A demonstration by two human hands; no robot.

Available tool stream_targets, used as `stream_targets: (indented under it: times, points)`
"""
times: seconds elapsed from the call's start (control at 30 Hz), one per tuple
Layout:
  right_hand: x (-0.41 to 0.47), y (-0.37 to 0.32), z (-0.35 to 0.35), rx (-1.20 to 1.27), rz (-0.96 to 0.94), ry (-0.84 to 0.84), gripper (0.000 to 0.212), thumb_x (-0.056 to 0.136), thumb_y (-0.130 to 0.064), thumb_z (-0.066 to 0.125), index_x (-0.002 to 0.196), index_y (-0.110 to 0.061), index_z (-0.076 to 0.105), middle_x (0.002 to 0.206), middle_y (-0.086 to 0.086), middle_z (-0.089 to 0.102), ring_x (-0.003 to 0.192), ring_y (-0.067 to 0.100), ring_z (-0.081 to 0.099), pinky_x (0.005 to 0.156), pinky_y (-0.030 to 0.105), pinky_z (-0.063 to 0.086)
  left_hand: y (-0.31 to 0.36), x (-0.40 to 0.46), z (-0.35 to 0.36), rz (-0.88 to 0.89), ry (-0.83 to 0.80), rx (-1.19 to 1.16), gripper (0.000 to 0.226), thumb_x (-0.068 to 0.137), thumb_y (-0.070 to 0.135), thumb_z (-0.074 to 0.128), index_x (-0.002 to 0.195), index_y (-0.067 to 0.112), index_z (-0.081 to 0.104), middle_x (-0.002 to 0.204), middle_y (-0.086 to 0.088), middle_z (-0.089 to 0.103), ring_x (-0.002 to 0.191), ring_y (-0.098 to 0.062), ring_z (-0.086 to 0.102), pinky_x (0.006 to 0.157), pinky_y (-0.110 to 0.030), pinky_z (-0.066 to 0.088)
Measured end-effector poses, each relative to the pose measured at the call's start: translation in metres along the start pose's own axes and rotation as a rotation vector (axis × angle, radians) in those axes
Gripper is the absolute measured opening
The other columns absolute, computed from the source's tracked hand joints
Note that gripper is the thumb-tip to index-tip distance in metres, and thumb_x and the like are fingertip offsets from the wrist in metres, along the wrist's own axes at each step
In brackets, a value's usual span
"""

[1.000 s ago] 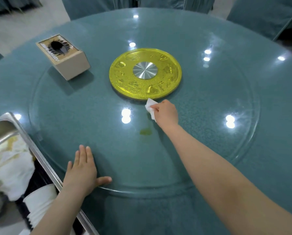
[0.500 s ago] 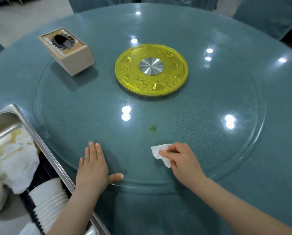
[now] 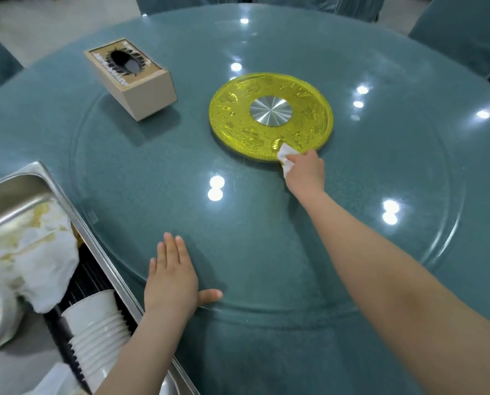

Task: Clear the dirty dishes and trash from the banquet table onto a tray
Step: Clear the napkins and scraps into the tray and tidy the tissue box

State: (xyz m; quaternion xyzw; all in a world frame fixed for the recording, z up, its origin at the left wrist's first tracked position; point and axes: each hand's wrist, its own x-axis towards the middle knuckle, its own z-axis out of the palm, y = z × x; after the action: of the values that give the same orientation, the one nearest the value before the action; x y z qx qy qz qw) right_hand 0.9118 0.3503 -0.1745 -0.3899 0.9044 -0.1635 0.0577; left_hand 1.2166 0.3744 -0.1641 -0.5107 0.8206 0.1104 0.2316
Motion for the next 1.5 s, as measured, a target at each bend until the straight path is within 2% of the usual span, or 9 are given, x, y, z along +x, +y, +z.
stream_targets:
  times: [0.07,0.2,0.43,0.6,0.8,1.03,1.3,1.43,1.5]
  points:
    - [-0.015,0.001,0.006,0.005,-0.062,-0.003,0.032,0.091,-0.018,0.051,0.118,-0.023,0.066,0.119,0.014,0.051,0.101,0.035,0.048,0.083,0.028,0.035,-0.001,0.002,0.000,-0.004,-0.006,-0.002,0.133,0.071,0.077,0.054,0.144,-0.002,-0.024,0.155,-0.020,-0.026,0.147,-0.031,-0.012,0.119,-0.039,0.004]
    - [-0.082,-0.009,0.013,0.248,-0.254,-0.100,0.025,0.090,-0.014,0.057,0.110,-0.017,0.072,0.108,0.017,0.056,0.101,0.034,0.048,0.076,0.024,0.028,-0.007,0.005,0.001,-0.011,-0.008,-0.012,0.133,0.071,0.076,0.056,0.144,-0.002,-0.024,0.155,-0.019,-0.026,0.147,-0.030,-0.012,0.119,-0.040,0.003]
    - [-0.166,-0.008,0.012,0.169,-0.449,-0.356,0.040,0.091,-0.005,0.054,0.124,-0.025,0.064,0.113,0.004,0.053,0.105,0.023,0.041,0.077,0.018,0.025,-0.003,-0.001,-0.005,-0.003,0.000,-0.088,0.131,0.071,0.075,0.058,0.146,0.001,-0.021,0.157,-0.016,-0.023,0.147,-0.028,-0.011,0.118,-0.042,0.004]
    - [-0.164,0.013,-0.034,0.143,-0.371,-0.483,0.044,0.088,0.003,0.042,0.116,-0.019,0.068,0.115,0.008,0.055,0.109,0.024,0.050,0.089,0.026,0.038,0.015,-0.031,-0.003,-0.003,0.033,-0.175,0.120,0.080,0.066,0.057,0.147,0.001,-0.019,0.156,-0.016,-0.025,0.147,-0.027,-0.011,0.119,-0.040,0.002]
    - [-0.179,0.071,-0.085,0.383,-0.080,-0.361,0.037,0.082,0.002,0.049,0.101,-0.021,0.070,0.100,-0.007,0.061,0.095,0.011,0.056,0.065,0.000,0.034,0.050,-0.073,-0.008,0.022,0.228,-0.199,0.081,0.098,0.031,0.043,0.150,0.003,-0.012,0.159,-0.015,-0.017,0.148,-0.024,-0.005,0.119,-0.036,0.003]
    - [-0.203,0.107,-0.146,0.774,-0.033,-0.270,0.029,0.078,0.003,0.061,0.084,-0.024,0.071,0.084,-0.003,0.070,0.074,0.013,0.061,0.061,0.010,0.045,0.081,-0.139,-0.031,0.102,0.406,-0.519,0.068,0.095,0.015,0.045,0.153,0.008,0.009,0.161,-0.007,0.006,0.148,-0.016,0.007,0.117,-0.031,0.002]
    - [-0.246,0.065,-0.165,1.087,0.002,-0.359,0.020,0.079,0.005,0.066,0.092,-0.009,0.071,0.077,0.000,0.064,0.058,0.005,0.055,0.050,0.010,0.045,0.059,-0.222,-0.034,0.045,0.611,-0.757,0.063,0.092,0.018,0.056,0.149,0.025,0.029,0.154,0.008,0.032,0.142,-0.011,0.027,0.111,-0.028,0.025]
    - [-0.271,0.032,-0.151,1.157,0.020,-0.330,0.025,0.079,0.001,0.067,0.081,-0.023,0.067,0.072,-0.004,0.057,0.058,0.010,0.053,0.049,0.018,0.046,0.027,-0.254,-0.018,-0.073,0.662,-0.822,0.056,0.091,0.021,0.056,0.143,0.030,0.038,0.138,0.011,0.051,0.126,-0.015,0.048,0.088,-0.024,0.035]
    - [-0.281,0.014,-0.140,1.137,0.007,-0.332,0.025,0.079,-0.001,0.068,0.082,-0.025,0.067,0.071,-0.005,0.056,0.059,0.013,0.054,0.053,0.022,0.048,0.007,-0.266,-0.005,-0.115,0.662,-0.875,0.052,0.091,0.019,0.057,0.140,0.027,0.042,0.135,0.011,0.053,0.124,-0.014,0.049,0.089,-0.023,0.033]
